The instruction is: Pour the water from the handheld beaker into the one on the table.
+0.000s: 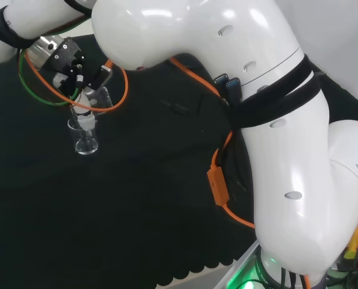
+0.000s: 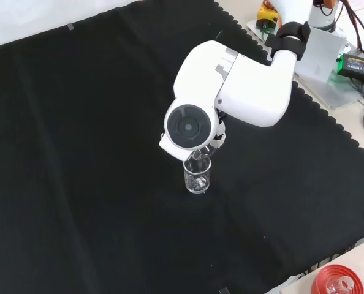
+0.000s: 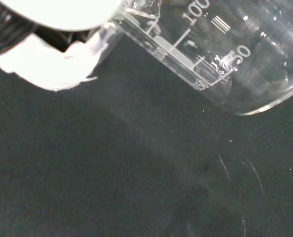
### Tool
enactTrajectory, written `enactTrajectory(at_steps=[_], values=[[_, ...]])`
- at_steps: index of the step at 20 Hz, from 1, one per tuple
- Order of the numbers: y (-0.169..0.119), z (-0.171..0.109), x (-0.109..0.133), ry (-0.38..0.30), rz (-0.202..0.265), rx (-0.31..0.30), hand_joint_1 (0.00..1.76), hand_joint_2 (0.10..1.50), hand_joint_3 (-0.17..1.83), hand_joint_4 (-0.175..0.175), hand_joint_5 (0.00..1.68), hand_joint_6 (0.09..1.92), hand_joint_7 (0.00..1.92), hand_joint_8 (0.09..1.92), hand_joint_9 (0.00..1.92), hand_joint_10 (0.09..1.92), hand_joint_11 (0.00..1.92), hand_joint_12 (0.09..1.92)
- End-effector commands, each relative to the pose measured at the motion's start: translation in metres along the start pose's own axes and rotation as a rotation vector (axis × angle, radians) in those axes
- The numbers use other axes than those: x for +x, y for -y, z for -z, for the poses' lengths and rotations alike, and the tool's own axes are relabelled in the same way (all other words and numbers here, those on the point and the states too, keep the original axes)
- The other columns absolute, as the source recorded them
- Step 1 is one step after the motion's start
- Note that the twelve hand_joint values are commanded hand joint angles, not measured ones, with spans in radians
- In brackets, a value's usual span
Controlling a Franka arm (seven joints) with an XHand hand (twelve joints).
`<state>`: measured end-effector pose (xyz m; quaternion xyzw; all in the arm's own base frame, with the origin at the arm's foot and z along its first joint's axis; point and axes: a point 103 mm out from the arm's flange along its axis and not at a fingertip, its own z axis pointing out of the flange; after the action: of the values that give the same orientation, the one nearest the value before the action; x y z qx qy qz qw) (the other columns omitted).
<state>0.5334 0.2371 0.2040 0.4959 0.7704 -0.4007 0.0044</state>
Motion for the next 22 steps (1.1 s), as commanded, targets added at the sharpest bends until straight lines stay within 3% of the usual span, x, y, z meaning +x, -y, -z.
enactTrajectory(at_steps=[1,10,14,18,20,22], values=[[0.006,-0.015,-0.020,-0.059,0.002,-0.048,1.14,0.61,0.69,0.175,1.35,0.55,1.62,0.09,1.52,0.09,1.11,0.94],[0.011,-0.022,-0.037,-0.223,0.013,-0.162,1.14,0.61,0.69,0.175,1.35,0.55,1.62,0.09,1.52,0.09,1.11,0.94],[0.013,-0.026,-0.042,-0.264,0.019,-0.208,1.14,0.62,0.69,0.175,1.35,0.55,1.62,0.09,1.52,0.09,1.11,0.94],[0.013,-0.022,-0.035,-0.298,0.059,-0.283,1.14,0.62,0.69,0.175,1.35,0.55,1.62,0.09,1.52,0.09,1.11,0.94],[0.014,-0.029,-0.041,-0.323,0.067,-0.296,1.14,0.62,0.69,0.175,1.35,0.55,1.62,0.09,1.52,0.09,1.11,0.94],[0.015,-0.035,-0.044,-0.306,0.054,-0.292,1.14,0.62,0.69,0.175,1.35,0.55,1.62,0.09,1.52,0.09,1.11,0.94]])
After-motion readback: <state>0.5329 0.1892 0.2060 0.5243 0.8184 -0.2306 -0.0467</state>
